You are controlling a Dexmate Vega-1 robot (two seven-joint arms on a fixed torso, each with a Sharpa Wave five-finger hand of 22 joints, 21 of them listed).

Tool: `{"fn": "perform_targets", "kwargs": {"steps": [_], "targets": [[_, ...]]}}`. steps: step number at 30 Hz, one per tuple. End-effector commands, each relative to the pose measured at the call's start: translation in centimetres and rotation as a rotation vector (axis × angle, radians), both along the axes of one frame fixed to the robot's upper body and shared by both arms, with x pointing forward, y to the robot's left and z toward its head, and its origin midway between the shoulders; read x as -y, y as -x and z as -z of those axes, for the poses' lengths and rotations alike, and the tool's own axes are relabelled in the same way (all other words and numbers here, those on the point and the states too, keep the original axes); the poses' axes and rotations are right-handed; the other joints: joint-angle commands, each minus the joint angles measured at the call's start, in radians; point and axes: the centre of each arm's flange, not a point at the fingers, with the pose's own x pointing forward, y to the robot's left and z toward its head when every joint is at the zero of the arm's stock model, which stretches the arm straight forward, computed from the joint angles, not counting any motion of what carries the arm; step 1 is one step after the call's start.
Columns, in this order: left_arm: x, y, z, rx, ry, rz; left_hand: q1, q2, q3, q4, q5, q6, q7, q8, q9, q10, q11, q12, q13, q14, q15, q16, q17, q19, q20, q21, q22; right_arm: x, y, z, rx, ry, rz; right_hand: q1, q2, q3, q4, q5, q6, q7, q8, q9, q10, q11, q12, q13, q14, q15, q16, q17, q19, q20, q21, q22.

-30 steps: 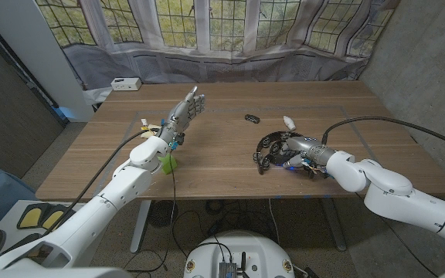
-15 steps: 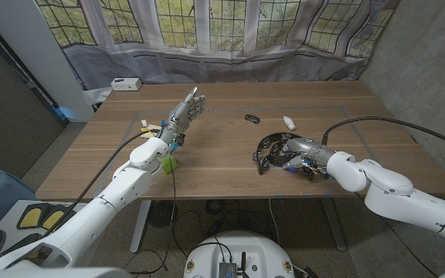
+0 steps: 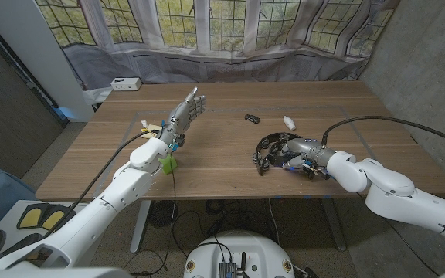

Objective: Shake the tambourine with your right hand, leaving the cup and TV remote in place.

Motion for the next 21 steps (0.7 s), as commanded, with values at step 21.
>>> {"fn": "perform_targets", "kwargs": {"steps": [21], "targets": [[0.4,0.4,0.3,-0.011,-0.024,0.017,-0.006,-0.001,0.011,-0.002,-0.001,0.010,-0.002,0.002,0.002,0.007,-0.005,0.004,0.004,0.002,-0.003,-0.001,0.004,-0.001,0.010,-0.001,0.003,-1.1,3.0,-1.2,0.112,0.116,0.033,-0.167,-0.077,-0.061,0.032,-0.011,-0.164,0.027,0.001,-0.004,-0.134,0.017,-0.017,-0.007,-0.177,0.068,-0.037,-0.036,-0.085,0.048,-0.080,0.000]]}}
